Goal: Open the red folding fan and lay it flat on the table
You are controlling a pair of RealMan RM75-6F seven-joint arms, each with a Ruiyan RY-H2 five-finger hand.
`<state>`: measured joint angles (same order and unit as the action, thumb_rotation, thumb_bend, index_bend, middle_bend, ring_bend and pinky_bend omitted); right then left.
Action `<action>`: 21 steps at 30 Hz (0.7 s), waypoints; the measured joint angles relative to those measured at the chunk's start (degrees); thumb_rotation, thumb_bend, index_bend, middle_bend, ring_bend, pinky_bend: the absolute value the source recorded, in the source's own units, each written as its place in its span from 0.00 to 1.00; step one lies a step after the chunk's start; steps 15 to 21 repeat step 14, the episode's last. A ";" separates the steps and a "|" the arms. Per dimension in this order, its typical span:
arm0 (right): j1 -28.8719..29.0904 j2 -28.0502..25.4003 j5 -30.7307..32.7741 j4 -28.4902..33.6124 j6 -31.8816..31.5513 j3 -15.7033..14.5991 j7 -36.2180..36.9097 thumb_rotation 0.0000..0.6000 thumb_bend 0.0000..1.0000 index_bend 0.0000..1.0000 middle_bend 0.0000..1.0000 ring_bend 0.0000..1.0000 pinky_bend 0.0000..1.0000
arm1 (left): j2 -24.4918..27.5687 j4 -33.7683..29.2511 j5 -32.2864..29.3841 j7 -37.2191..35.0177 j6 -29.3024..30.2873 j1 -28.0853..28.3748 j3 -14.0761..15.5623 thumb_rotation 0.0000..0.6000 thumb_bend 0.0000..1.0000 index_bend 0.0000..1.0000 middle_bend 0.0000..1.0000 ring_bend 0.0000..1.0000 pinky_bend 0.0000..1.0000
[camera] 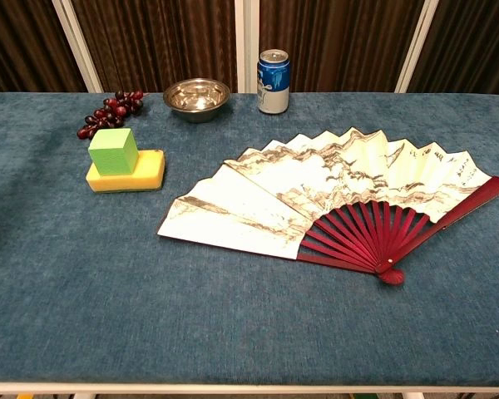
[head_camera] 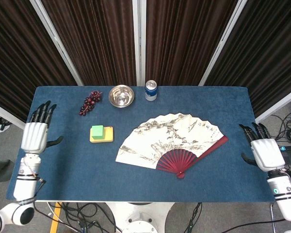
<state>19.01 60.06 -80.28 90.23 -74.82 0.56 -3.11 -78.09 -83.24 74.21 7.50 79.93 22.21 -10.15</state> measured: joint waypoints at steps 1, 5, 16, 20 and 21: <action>-0.95 -0.38 0.01 -0.11 -0.45 -0.20 0.94 1.00 0.17 0.03 0.10 0.00 0.00 | 0.86 0.50 -0.17 -1.02 -0.36 -0.91 0.62 1.00 0.00 0.13 0.10 0.03 0.17; -3.65 -1.07 -0.19 -0.03 -2.79 -0.83 1.99 1.00 0.17 0.01 0.09 0.00 0.00 | 3.00 2.35 -0.21 -4.96 -0.64 -4.70 3.26 1.00 0.00 0.13 0.10 0.03 0.14; -10.35 -0.14 -1.39 0.67 -10.48 -1.52 2.96 1.00 0.17 0.01 0.12 0.00 0.00 | 4.67 -0.19 -0.41 -4.82 5.16 -12.86 6.83 1.00 0.00 0.13 0.10 0.03 0.14; -10.35 -0.14 -1.39 0.67 -10.48 -1.52 2.96 1.00 0.17 0.01 0.12 0.00 0.00 | 4.67 -0.19 -0.41 -4.82 5.16 -12.86 6.83 1.00 0.00 0.13 0.10 0.03 0.14; -10.35 -0.14 -1.39 0.67 -10.48 -1.52 2.96 1.00 0.17 0.01 0.12 0.00 0.00 | 4.67 -0.19 -0.41 -4.82 5.16 -12.86 6.83 1.00 0.00 0.13 0.10 0.03 0.14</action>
